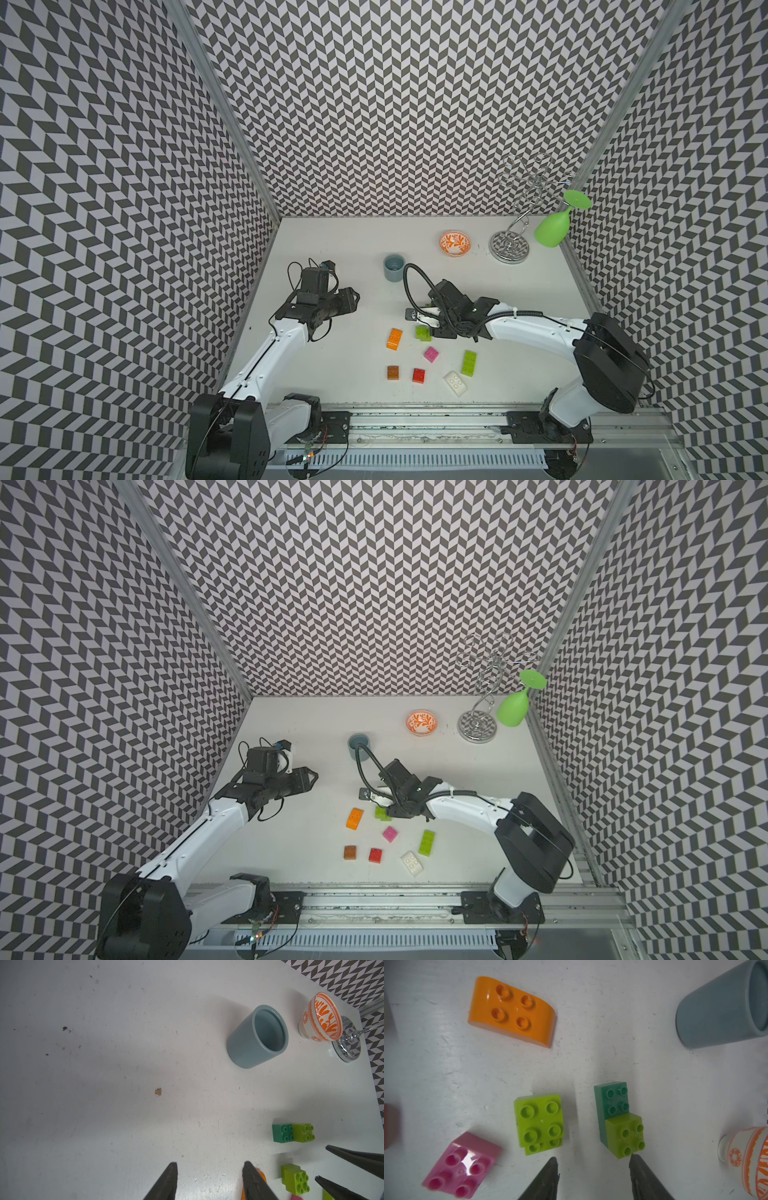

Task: Assemble the letter s with lego
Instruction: Pick up the lego brick from the center of the board.

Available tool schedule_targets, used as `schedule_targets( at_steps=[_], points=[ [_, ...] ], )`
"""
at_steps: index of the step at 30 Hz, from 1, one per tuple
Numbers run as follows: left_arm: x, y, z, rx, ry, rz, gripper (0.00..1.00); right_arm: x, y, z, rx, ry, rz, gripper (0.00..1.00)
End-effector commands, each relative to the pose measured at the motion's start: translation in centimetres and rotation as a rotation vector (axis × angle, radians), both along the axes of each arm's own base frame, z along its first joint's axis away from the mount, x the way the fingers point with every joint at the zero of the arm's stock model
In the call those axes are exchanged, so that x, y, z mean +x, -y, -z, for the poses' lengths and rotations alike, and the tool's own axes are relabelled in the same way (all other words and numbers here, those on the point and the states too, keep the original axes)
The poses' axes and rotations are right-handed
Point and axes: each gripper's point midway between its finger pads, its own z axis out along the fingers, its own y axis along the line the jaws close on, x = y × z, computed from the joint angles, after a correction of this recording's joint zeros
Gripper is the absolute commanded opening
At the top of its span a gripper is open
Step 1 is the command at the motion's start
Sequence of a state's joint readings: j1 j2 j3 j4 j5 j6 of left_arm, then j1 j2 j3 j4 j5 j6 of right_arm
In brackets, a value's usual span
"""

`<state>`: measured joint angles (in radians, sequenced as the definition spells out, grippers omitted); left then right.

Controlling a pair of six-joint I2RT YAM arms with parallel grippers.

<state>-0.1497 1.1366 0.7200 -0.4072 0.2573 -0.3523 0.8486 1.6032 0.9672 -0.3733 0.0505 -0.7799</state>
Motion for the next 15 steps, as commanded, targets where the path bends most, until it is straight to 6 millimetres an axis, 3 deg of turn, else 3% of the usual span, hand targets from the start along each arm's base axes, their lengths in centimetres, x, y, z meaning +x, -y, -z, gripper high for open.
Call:
schedule_targets(
  at_steps=[1,15],
  points=[
    [0.1,0.0,-0.5,-0.005,0.031,0.011,0.53,0.0,-1.5,-0.8,0.043,-0.004,-0.056,0.56],
    [0.2,0.1,-0.4,-0.007,0.026,0.011,0.53,-1.7,-1.6,0.4,0.029,-0.085,-0.09,0.6]
  ],
)
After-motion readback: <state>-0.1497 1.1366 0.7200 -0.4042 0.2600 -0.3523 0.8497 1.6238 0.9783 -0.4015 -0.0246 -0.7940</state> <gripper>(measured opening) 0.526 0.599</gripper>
